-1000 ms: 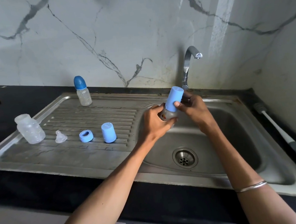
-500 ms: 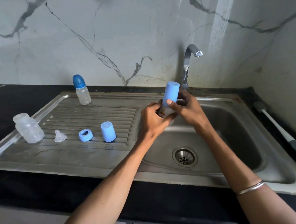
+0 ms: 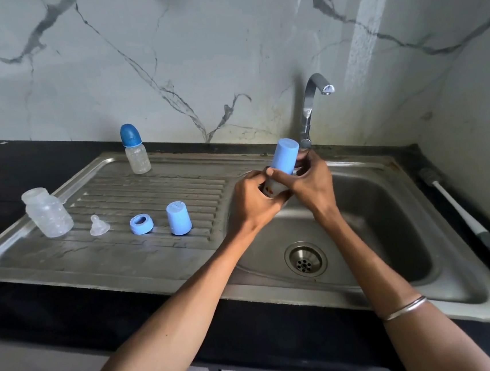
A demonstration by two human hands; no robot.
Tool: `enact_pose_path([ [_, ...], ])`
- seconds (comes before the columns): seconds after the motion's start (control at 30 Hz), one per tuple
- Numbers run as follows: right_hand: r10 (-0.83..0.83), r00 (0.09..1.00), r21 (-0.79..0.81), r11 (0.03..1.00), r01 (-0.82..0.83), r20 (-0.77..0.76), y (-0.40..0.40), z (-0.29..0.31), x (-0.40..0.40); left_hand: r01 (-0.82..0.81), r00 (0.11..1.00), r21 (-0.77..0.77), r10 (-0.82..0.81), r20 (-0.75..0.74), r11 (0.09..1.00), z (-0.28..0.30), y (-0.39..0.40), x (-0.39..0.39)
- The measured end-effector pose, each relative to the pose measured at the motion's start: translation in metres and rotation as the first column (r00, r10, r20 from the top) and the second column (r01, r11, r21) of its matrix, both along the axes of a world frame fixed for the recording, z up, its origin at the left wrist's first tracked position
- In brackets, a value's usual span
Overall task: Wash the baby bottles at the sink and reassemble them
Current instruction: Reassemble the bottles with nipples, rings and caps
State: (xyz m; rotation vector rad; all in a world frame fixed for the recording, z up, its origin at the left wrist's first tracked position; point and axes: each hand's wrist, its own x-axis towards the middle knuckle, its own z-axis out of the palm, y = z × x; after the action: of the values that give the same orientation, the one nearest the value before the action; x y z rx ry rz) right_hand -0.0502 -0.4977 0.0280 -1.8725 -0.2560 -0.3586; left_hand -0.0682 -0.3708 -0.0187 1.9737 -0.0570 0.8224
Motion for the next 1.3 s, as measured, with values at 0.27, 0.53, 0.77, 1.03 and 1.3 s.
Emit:
enact_pose_path([
  [0.27, 0.191, 0.981, 0.001, 0.982, -0.191, 0.026, -0.008, 0.004, 0.003, 0.057, 0.998, -0.068, -0.057, -0.007, 0.996, 0.004, -0.001, -0.002],
  [0.53, 0.134, 0.991, 0.046, 0.99, -0.134, 0.001, -0.005, 0.0, 0.004, 0.075, 0.997, -0.047, -0.075, -0.009, 0.996, -0.003, -0.001, -0.001],
  [0.77, -0.003, 1.0, 0.009, 1.0, 0.003, 0.03, 0.002, -0.004, -0.002, 0.047, 0.999, -0.019, -0.047, -0.014, 0.999, -0.003, -0.002, -0.002],
  [1.03, 0.246, 0.968, -0.033, 0.969, -0.245, 0.056, -0.008, -0.001, 0.007, 0.152, 0.988, -0.206, -0.155, 0.003, 0.967, 0.008, -0.004, -0.013],
  [1.3, -0.082, 0.996, 0.001, 0.997, 0.082, 0.043, 0.006, -0.005, -0.005, 0.087, 0.996, -0.095, -0.09, -0.028, 0.992, -0.002, -0.003, -0.006],
])
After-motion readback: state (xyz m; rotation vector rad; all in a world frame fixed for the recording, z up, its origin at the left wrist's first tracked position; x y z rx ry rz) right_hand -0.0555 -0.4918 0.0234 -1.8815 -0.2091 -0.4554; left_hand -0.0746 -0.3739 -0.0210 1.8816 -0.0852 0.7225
